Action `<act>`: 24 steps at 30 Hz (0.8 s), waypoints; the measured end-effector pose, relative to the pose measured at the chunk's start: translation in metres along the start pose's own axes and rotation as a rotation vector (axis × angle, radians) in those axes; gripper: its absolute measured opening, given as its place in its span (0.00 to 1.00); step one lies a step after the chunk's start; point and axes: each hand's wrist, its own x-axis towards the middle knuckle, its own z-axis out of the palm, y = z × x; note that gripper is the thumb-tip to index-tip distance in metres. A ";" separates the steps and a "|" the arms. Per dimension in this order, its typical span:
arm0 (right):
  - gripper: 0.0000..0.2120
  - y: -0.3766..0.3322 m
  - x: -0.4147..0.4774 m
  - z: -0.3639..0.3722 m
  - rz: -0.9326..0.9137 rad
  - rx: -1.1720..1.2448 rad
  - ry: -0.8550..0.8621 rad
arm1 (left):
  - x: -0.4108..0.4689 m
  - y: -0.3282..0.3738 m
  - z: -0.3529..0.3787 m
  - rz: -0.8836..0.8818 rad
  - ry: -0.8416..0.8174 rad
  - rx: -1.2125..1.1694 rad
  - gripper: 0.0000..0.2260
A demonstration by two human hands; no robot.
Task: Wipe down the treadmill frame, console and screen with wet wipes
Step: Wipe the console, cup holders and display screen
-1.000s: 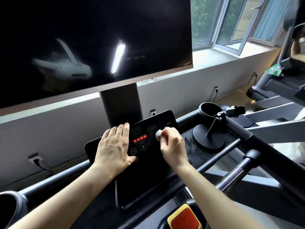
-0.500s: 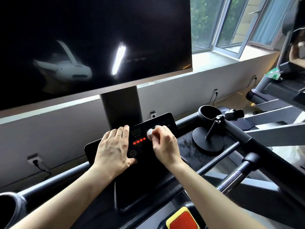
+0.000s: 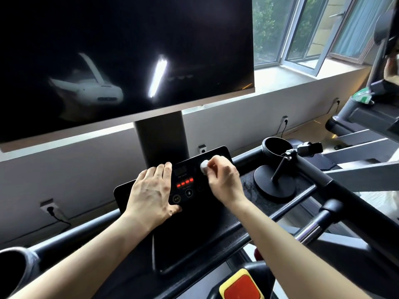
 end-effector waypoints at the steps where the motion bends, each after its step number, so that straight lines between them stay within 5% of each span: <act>1: 0.04 0.009 0.008 -0.004 0.064 0.003 0.050 | 0.000 0.000 0.000 0.001 -0.001 0.001 0.55; 6: 0.04 0.023 0.037 -0.013 0.375 0.026 0.212 | 0.001 0.000 0.000 -0.002 0.001 0.001 0.55; 13: 0.03 -0.015 0.013 0.003 -0.077 -0.011 0.030 | 0.001 -0.001 0.002 -0.004 0.013 -0.004 0.55; 19: 0.05 0.023 0.046 -0.017 0.350 0.000 0.203 | 0.001 -0.001 0.003 0.002 0.008 0.011 0.55; 24: 0.03 -0.025 0.018 0.003 0.012 0.006 0.071 | 0.002 -0.002 0.004 0.002 0.011 0.010 0.55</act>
